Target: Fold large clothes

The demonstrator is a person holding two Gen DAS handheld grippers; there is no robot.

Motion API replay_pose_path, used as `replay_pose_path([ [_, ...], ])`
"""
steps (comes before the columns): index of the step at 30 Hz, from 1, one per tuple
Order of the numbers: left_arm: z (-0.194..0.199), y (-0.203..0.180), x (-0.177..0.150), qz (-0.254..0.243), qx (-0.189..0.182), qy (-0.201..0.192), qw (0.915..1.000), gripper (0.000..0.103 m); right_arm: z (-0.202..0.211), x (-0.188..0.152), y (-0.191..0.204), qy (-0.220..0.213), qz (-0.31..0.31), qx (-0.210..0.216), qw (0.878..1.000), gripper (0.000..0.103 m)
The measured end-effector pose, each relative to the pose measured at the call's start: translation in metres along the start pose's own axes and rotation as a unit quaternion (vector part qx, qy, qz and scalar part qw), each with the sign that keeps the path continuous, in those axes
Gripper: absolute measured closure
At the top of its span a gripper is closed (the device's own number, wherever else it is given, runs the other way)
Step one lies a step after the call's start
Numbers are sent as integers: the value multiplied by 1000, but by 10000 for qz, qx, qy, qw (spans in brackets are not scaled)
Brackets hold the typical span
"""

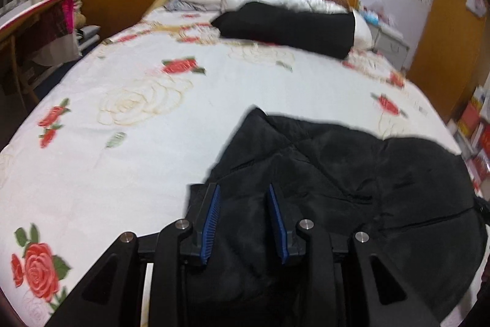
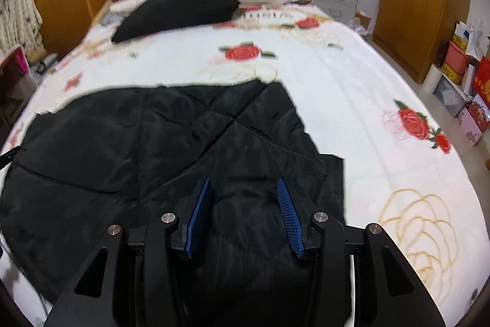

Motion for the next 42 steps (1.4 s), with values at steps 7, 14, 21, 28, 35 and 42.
replay_pose_path([
  [7, -14, 20, -29, 74, 130, 383, 9992, 69, 9, -30, -11, 236, 47, -114, 9996, 58],
  [14, -23, 14, -34, 128, 122, 391, 9991, 69, -11, -34, -6, 352, 172, -204, 9990, 58],
  [21, -21, 13, -33, 82, 129, 425, 9990, 69, -11, -30, -5, 331, 273, -245, 9988, 58],
  [28, -2, 21, -20, 158, 54, 392, 9991, 69, 14, -27, -11, 143, 312, -256, 9991, 56],
  [35, 18, 48, -18, 528, -242, 265, 9980, 54, 26, -31, -47, 202, -504, 415, 9977, 36],
  [42, -17, 55, -40, 866, -516, 713, 9924, 43, -13, -47, -73, 866, -1427, 1127, 9795, 17],
])
Point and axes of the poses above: each gripper's, at about its wrist camera, not at the fingertips, and z roughly against the way its jaws point, y to its left, x to its top, the point moved 1 cm from there along -z, roughly the way its jaws point, and after that the axes turned 2 degrees about -y, right-handed, at the moved point
